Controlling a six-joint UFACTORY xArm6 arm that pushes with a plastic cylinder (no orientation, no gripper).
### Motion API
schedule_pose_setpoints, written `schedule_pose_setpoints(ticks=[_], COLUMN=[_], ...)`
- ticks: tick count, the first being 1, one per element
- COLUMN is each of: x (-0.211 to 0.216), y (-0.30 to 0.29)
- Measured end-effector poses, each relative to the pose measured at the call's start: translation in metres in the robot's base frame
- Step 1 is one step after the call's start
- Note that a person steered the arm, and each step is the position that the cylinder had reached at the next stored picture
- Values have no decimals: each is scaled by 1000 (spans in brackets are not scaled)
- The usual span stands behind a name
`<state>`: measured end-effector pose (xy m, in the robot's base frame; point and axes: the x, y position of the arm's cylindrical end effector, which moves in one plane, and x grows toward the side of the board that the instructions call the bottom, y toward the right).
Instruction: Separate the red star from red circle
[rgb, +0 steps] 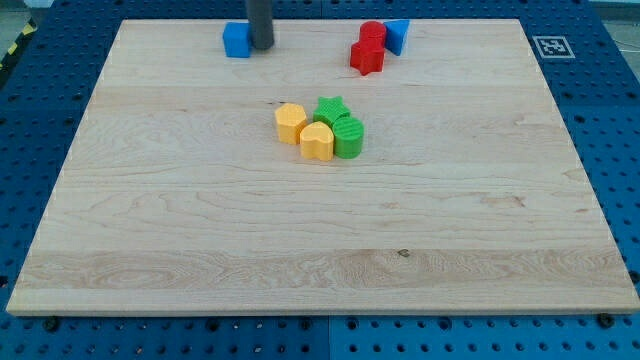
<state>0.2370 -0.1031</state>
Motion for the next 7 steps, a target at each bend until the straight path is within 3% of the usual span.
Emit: schedule_pose_setpoints(ticks=[2, 3, 5, 7], x=[-2, -18, -22, -43], y=[-43, -14, -9, 66])
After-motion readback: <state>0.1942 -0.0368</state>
